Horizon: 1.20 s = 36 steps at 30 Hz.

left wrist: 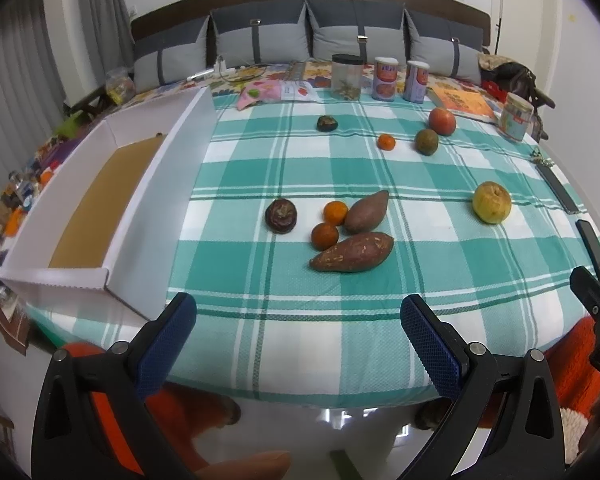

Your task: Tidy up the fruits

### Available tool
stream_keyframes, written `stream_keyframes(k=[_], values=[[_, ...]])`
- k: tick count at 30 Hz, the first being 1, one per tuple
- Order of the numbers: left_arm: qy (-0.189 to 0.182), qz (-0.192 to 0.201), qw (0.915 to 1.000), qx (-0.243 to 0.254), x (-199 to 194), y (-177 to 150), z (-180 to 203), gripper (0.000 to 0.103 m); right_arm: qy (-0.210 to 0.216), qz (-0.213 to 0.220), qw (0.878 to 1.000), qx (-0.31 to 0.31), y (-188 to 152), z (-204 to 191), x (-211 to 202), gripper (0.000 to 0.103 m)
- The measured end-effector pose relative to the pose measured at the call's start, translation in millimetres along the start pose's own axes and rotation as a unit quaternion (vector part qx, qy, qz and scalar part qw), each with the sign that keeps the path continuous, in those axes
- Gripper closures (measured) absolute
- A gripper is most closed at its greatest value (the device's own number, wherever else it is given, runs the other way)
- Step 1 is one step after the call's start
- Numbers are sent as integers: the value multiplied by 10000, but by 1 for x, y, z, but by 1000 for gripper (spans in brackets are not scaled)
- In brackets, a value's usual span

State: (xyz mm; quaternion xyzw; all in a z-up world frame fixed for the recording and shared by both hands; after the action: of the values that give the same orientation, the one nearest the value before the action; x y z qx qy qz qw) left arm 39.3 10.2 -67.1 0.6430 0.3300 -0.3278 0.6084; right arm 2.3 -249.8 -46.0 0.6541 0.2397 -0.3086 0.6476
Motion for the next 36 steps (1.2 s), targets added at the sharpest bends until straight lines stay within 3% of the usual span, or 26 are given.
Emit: stream_keyframes(k=[14, 21, 25, 27, 28, 32, 36], values=[[26, -391, 9991, -171, 29, -4, -15, 1, -87, -116, 9999, 62, -3, 4, 8, 0], [-692, -1247, 9883, -533, 83, -22, -31, 1, 78, -322, 9994, 112, -12, 5, 25, 0], [-953, -1194, 9880, -247, 89, -16, -14, 1, 175, -463, 9987, 116, -17, 3, 36, 0], [-1184, -1008, 9878, 72, 87, -4, 3, 1, 218, -520, 9984, 108, -20, 3, 41, 0], [-1310, -862, 9865, 462, 87, 5, 19, 1, 233, -550, 9982, 102, -21, 3, 43, 0], [-1130, -552, 9832, 1323, 103, 25, 55, 1, 286, -695, 9971, 107, -26, 4, 53, 0], [-1328, -907, 9746, 1562, 133, 23, 73, 2, 314, -763, 9965, 102, -30, 6, 55, 0]])
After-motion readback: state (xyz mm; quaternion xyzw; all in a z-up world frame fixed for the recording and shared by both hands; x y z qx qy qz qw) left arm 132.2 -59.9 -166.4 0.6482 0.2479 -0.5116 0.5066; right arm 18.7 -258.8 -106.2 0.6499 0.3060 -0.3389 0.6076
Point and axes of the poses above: each gripper's, at about its wrist camera, not at the fingertips, and x roughly the way its jaws point, z to its right, y to its top, the point moved 6 cm from there along x, roughly the way its jaws point, and after that the axes turned 6 degrees about -z, right-handed, at the moved point
